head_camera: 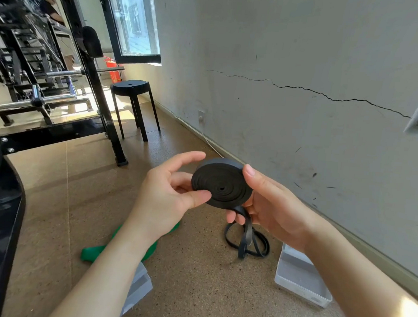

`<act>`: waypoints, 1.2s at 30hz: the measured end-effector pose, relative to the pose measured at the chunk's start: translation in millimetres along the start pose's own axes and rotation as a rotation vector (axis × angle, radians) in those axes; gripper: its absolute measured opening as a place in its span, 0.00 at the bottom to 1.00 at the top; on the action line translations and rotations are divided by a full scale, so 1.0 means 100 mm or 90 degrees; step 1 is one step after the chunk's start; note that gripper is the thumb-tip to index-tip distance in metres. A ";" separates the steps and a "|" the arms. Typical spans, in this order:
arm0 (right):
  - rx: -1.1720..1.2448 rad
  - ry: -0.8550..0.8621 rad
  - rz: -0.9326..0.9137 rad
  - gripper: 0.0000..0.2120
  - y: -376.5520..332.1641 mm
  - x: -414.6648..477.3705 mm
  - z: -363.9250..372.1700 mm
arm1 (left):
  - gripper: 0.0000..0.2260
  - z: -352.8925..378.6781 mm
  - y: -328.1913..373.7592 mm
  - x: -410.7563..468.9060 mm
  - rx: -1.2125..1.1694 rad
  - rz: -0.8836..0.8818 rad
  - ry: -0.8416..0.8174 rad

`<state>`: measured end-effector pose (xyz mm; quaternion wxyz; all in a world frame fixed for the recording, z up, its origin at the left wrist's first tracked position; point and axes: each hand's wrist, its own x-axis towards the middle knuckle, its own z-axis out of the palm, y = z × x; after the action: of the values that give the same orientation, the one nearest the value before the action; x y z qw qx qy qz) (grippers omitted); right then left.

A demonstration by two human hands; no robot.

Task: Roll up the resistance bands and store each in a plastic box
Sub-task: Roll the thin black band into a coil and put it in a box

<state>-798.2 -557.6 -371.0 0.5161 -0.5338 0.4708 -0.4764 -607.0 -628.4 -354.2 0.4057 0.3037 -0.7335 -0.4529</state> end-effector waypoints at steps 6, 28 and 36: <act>0.163 -0.111 -0.031 0.31 -0.03 -0.01 0.07 | 0.16 0.16 0.06 -0.04 -0.246 -0.016 -0.091; -0.089 -0.139 0.049 0.51 -0.01 0.05 -0.06 | 0.21 -0.04 0.07 -0.03 0.027 0.059 -0.070; -0.104 -0.078 -0.015 0.41 -0.04 -0.04 -0.03 | 0.19 -0.02 0.01 -0.03 0.193 0.121 -0.054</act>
<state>-802.0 -554.3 -366.9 0.4929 -0.6076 0.4695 -0.4091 -603.6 -626.4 -354.1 0.3650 0.2713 -0.8354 -0.3087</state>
